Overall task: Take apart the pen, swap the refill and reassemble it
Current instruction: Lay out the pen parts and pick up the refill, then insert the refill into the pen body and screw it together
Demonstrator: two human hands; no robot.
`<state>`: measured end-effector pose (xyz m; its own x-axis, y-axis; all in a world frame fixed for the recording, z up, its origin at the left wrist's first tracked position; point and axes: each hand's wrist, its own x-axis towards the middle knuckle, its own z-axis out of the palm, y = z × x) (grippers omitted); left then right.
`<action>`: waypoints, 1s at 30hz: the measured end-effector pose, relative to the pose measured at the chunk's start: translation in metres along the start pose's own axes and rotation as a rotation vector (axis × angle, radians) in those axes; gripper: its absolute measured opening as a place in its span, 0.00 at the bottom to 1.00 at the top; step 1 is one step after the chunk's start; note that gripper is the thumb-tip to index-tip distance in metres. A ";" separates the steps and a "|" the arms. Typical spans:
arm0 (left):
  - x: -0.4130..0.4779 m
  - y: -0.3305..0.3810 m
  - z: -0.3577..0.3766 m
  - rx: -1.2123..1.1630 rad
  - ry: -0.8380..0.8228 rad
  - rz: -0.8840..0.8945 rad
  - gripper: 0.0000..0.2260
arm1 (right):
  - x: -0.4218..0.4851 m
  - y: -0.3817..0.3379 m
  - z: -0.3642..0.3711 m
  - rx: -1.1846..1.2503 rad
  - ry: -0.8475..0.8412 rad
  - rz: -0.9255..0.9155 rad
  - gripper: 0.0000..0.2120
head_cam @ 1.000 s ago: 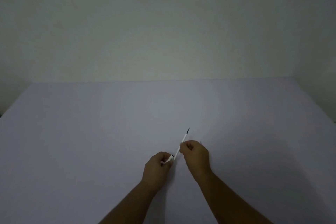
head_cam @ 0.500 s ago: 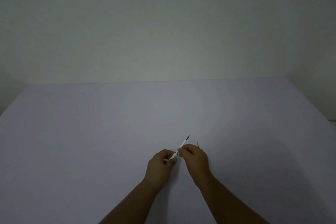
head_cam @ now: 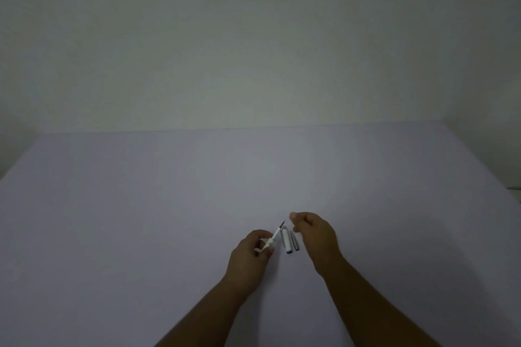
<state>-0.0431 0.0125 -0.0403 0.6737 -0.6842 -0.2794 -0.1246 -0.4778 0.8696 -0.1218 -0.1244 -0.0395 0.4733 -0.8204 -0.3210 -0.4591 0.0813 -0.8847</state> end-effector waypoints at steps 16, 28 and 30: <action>-0.007 -0.010 -0.006 -0.047 -0.022 -0.060 0.12 | 0.005 0.015 0.000 -0.674 0.038 -0.067 0.11; -0.008 0.000 -0.006 -0.025 -0.050 -0.036 0.07 | -0.010 -0.027 0.002 0.322 -0.098 0.126 0.04; -0.009 0.001 -0.006 -0.029 -0.047 -0.029 0.07 | -0.011 -0.028 0.002 0.303 -0.105 0.119 0.03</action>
<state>-0.0451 0.0216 -0.0349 0.6420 -0.6954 -0.3228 -0.0841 -0.4823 0.8719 -0.1133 -0.1164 -0.0117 0.5118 -0.7335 -0.4472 -0.2790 0.3505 -0.8941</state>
